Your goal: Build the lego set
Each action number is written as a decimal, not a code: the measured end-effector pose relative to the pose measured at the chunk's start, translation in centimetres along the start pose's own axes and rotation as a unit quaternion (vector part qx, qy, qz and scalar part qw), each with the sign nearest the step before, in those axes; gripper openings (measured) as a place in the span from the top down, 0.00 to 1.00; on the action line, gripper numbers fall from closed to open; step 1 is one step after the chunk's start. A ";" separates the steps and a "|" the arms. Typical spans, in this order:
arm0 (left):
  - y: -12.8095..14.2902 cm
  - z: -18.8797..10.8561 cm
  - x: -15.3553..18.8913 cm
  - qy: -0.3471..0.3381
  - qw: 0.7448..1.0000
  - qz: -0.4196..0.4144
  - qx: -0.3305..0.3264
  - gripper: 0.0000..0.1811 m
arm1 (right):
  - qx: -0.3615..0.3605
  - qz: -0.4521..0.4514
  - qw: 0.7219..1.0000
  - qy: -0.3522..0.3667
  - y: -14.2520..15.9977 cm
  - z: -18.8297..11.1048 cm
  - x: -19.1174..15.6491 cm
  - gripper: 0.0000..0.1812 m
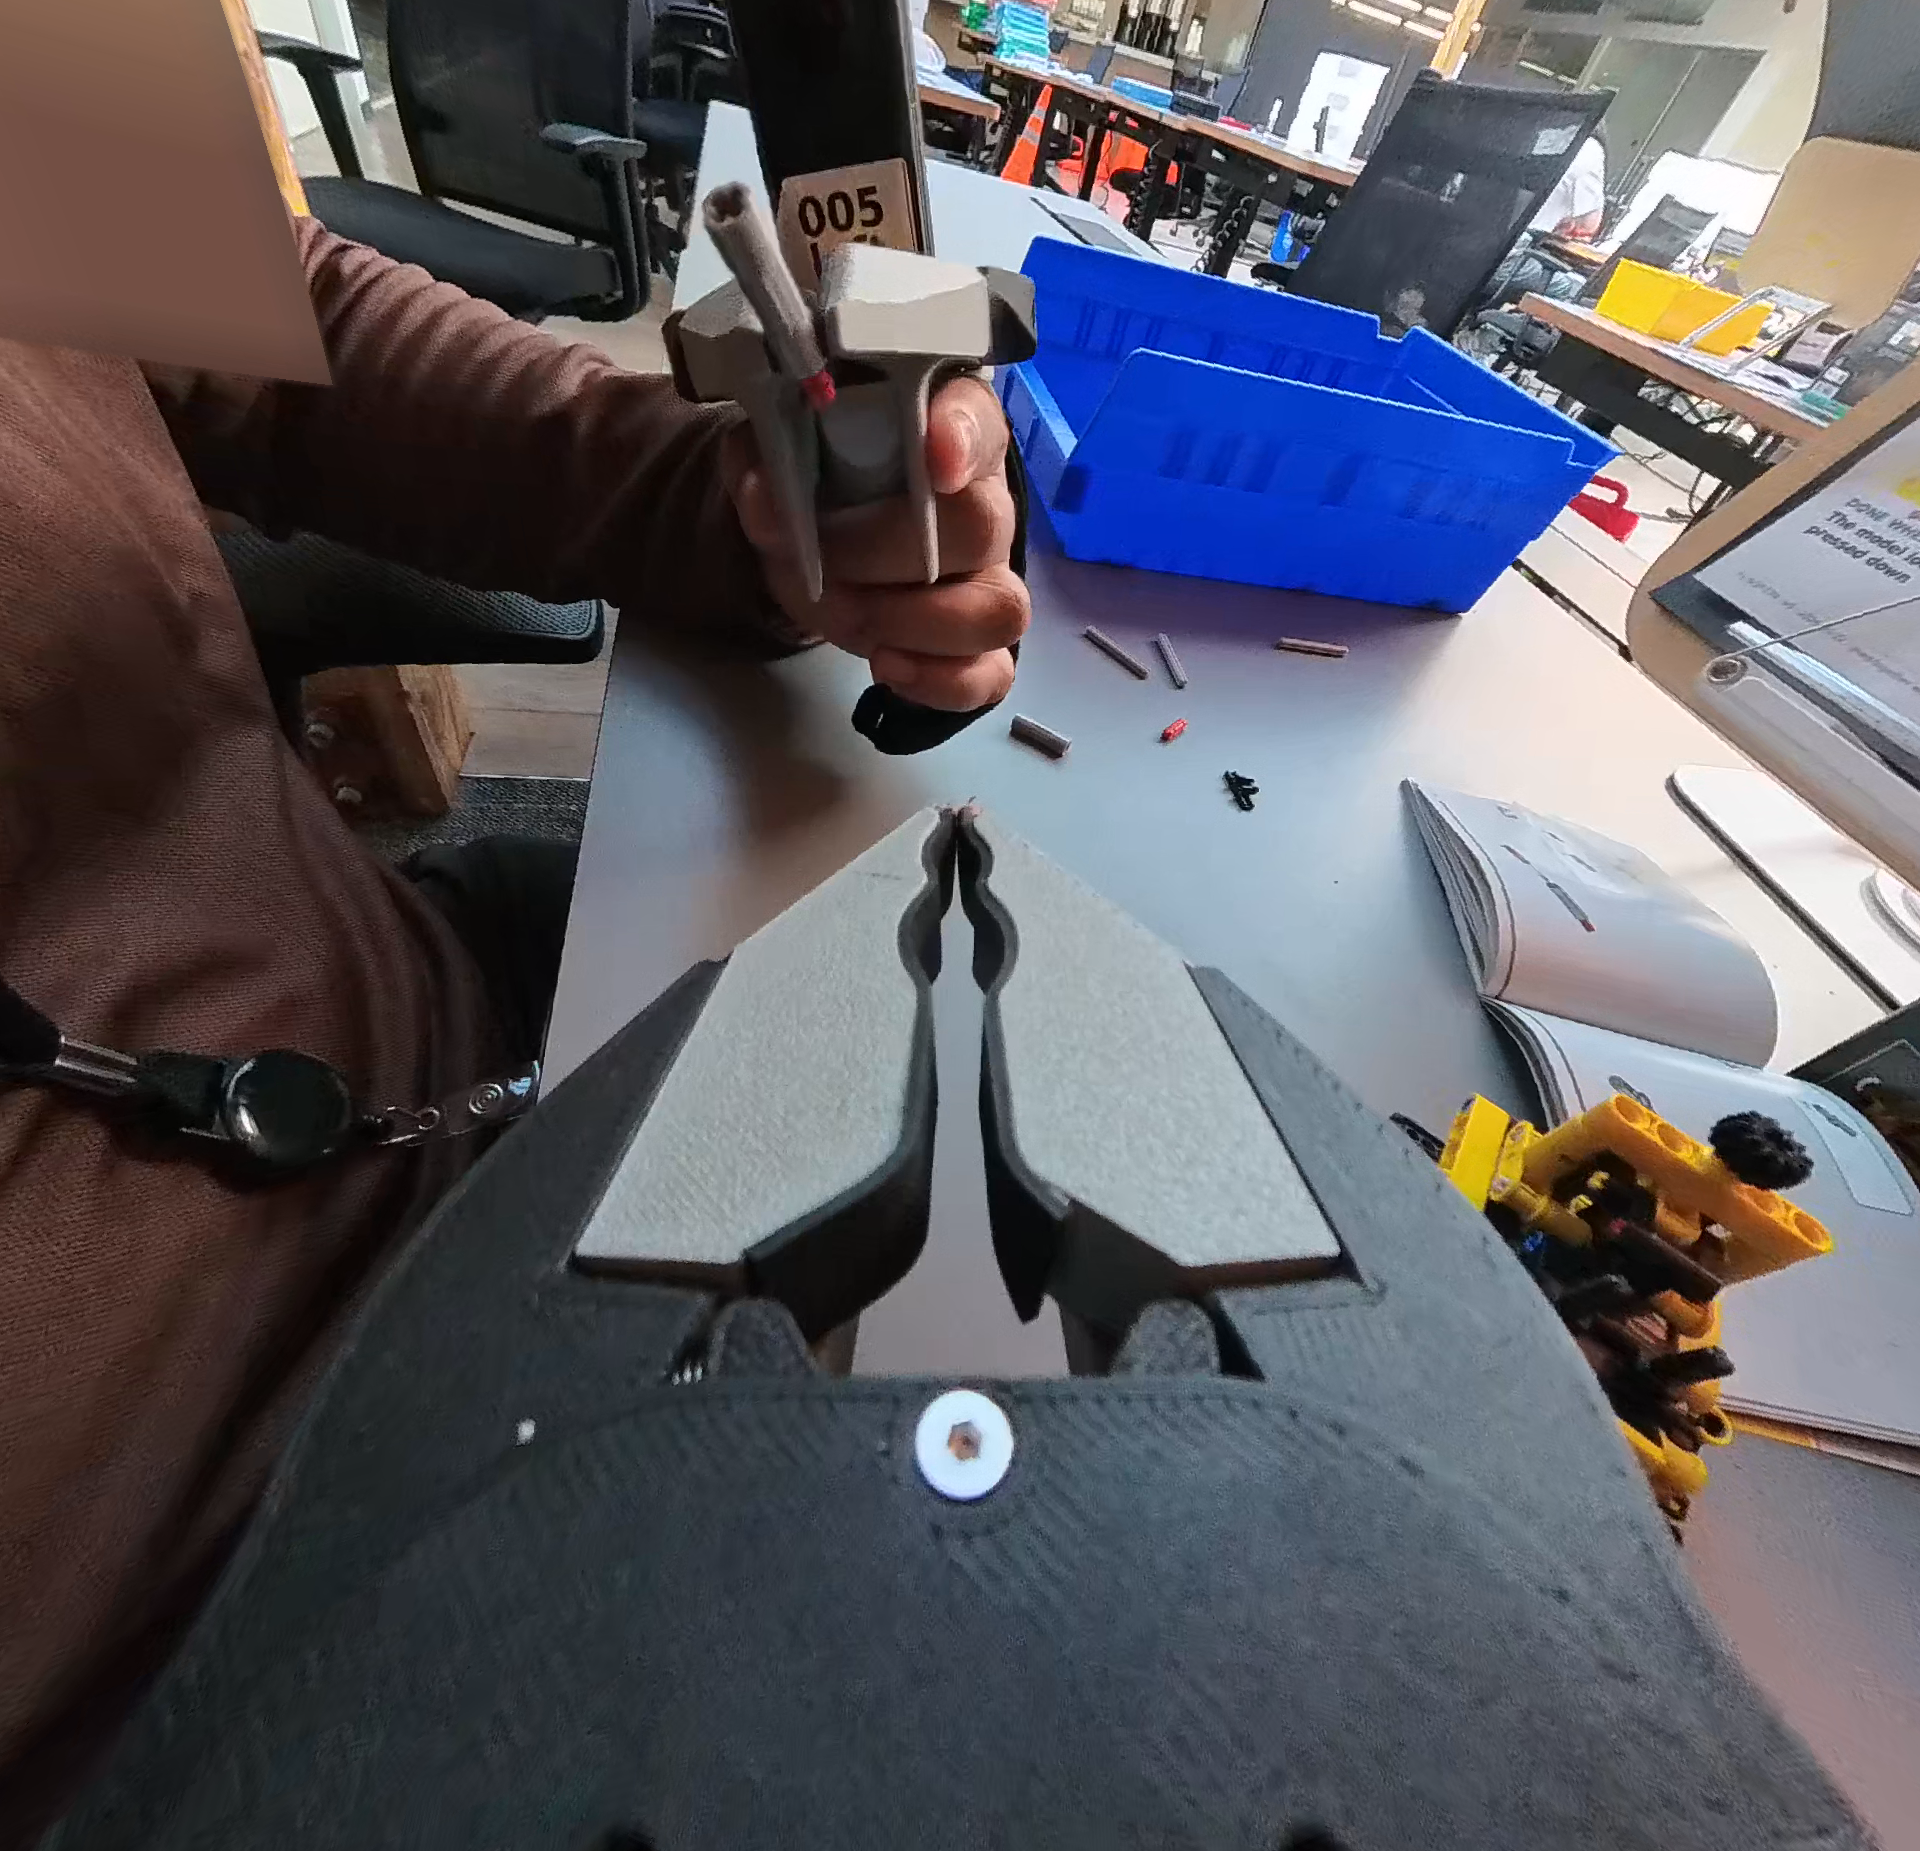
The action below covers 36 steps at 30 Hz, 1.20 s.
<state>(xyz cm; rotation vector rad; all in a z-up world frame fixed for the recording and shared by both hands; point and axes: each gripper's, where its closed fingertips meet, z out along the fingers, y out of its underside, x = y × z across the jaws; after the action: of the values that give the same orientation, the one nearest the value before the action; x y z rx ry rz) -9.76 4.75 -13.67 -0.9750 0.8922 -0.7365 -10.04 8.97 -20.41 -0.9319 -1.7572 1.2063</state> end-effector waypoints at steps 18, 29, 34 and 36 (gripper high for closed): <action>5.3 0.2 -2.4 -0.074 0.983 0.034 -0.165 0.98 | 0.014 0.033 0.999 -0.030 -0.4 0.1 -0.6 0.88; 11.6 -1.2 -3.5 -0.098 0.905 0.174 -0.375 0.98 | -0.083 0.067 0.994 0.024 3.4 1.2 1.9 0.94; 12.1 -1.6 -3.3 -0.098 0.892 0.172 -0.407 0.98 | -0.112 0.062 0.992 0.019 4.3 1.4 1.9 0.97; 12.0 -1.5 -3.1 -0.097 0.888 0.178 -0.412 0.99 | -0.117 0.061 0.991 0.010 4.5 1.4 1.8 0.98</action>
<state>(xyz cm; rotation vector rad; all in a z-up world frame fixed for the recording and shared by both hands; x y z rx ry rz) -10.94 11.47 -24.11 -1.5377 1.1909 0.0988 -11.47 11.26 -24.65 -1.1982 -1.8773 1.0771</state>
